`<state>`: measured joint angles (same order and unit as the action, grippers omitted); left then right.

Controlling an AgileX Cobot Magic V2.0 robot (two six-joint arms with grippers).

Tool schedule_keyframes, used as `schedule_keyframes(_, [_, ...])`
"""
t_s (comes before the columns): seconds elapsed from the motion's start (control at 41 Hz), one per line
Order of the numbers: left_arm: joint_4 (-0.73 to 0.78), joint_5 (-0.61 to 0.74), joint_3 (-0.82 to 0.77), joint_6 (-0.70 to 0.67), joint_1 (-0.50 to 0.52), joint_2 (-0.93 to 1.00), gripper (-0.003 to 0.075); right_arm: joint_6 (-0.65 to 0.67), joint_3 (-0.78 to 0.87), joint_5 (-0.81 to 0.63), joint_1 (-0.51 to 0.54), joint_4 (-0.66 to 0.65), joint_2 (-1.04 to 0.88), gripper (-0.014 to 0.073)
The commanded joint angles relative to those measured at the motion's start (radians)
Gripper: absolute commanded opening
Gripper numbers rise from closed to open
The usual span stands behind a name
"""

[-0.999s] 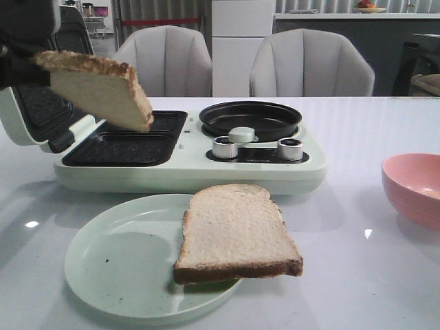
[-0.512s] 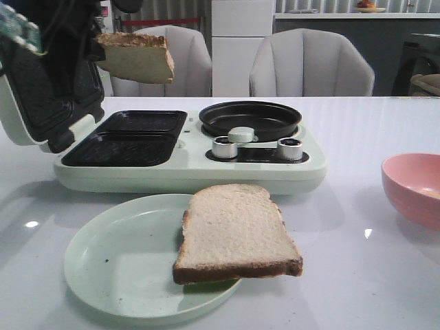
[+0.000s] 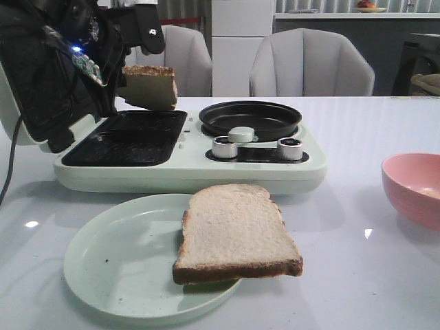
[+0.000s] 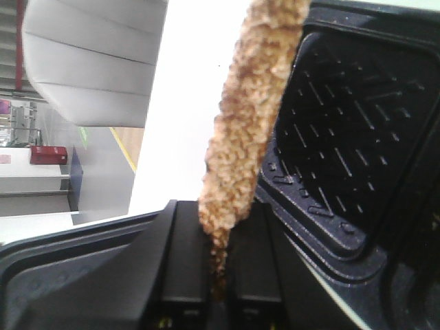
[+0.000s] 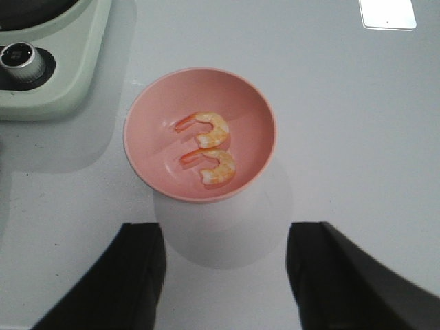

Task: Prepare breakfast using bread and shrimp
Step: 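Lift the bread with the left gripper and lower it into the sandwich maker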

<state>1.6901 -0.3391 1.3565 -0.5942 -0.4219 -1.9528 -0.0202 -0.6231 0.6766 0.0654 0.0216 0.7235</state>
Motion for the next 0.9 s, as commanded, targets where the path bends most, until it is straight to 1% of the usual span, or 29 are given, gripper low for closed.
schedule_keyframes(0.0, [0.020, -0.005, 0.054, 0.020, 0.014, 0.028, 0.0101, -0.005, -0.032, -0.062, 0.001, -0.003, 0.001, 0.0501])
schedule_keyframes(0.122, [0.020, 0.004, 0.054, 0.068, 0.022, 0.015, 0.0130, -0.005, -0.032, -0.062, 0.001, -0.003, 0.001, 0.0501])
schedule_keyframes(0.317, [0.020, 0.061, 0.054, 0.070, 0.032, 0.013, 0.0277, -0.005, -0.032, -0.062, 0.001, -0.003, 0.001, 0.0501])
schedule_keyframes(0.463, [0.020, 0.084, 0.054, 0.070, 0.032, 0.013, 0.0349, -0.005, -0.032, -0.062, 0.001, -0.003, 0.001, 0.0501])
schedule_keyframes(0.658, [0.020, 0.075, 0.054, 0.070, 0.032, 0.013, 0.0425, -0.005, -0.032, -0.062, 0.001, -0.003, 0.001, 0.0501])
schedule_keyframes(0.78, [0.020, 0.066, 0.054, 0.070, 0.032, 0.013, 0.0522, -0.005, -0.032, -0.062, 0.001, -0.003, 0.001, 0.0501])
schedule_keyframes(0.877, [0.020, 0.026, 0.054, 0.070, 0.032, 0.013, 0.0569, -0.005, -0.032, -0.062, 0.001, -0.003, 0.001, 0.0501])
